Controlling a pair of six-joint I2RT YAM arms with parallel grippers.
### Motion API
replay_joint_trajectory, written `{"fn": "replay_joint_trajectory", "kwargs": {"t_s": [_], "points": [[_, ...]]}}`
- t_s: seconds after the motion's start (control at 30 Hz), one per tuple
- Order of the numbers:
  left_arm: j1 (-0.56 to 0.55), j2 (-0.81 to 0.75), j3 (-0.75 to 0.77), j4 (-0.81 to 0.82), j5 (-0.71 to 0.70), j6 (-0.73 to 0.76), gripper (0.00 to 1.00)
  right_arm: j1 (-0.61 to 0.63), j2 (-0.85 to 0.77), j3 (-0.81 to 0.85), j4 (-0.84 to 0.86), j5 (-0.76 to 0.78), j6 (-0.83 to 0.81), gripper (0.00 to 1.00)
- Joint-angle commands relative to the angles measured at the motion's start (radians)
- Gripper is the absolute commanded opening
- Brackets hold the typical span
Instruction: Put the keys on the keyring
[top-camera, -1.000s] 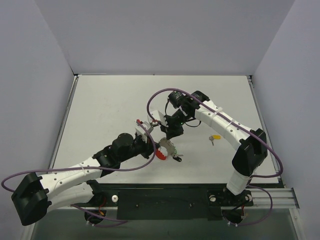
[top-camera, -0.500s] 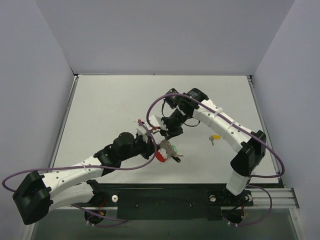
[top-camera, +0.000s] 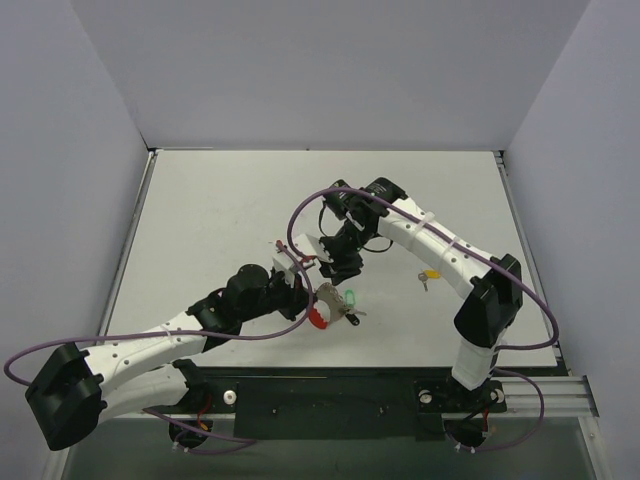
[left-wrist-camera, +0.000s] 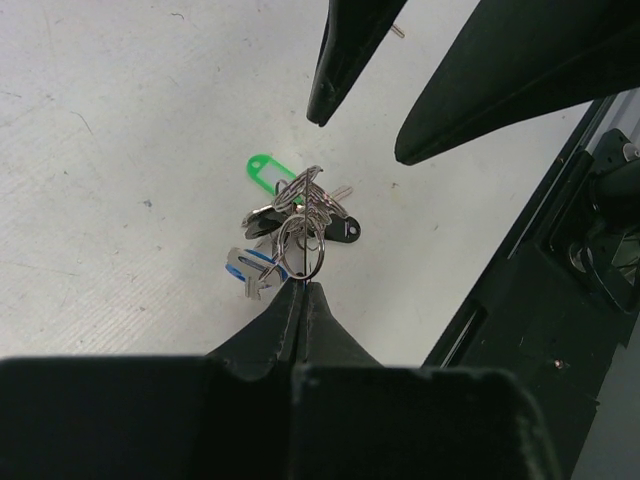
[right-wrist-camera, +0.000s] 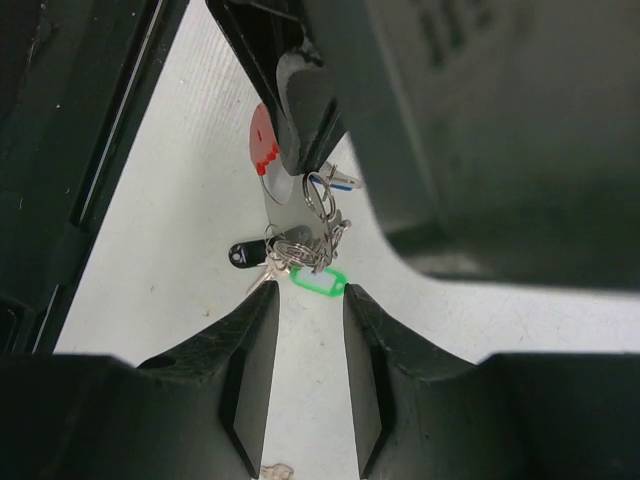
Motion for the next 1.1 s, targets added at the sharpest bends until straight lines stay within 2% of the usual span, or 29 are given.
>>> {"fn": "replay_joint_trajectory", "kwargs": {"t_s": [0.0,0.3,0.43,0.6,0.8,1.07], "points": [[0.004,-0.046,0.022,0.096,0.012,-0.002,0.00,-0.006,0.034,-0.038,-0.014,0.015,0.020,0.29],[0.004,-0.050,0.017,0.107,0.009,-0.006,0.00,-0.015,0.035,-0.113,0.101,0.034,0.098,0.29],[0.004,-0.061,0.002,0.111,0.004,-0.008,0.00,-0.090,0.022,-0.118,0.096,-0.136,0.103,0.30],[0.006,-0.064,-0.004,0.118,0.005,-0.006,0.00,-0.164,-0.028,-0.113,-0.008,-0.272,-0.028,0.34],[0.007,-0.055,0.008,0.131,0.015,-0.005,0.00,-0.153,-0.022,-0.150,0.006,-0.255,-0.063,0.34],[0.007,-0.057,0.009,0.144,0.024,-0.009,0.00,-0.115,0.018,-0.106,0.015,-0.249,-0.043,0.31]]}}
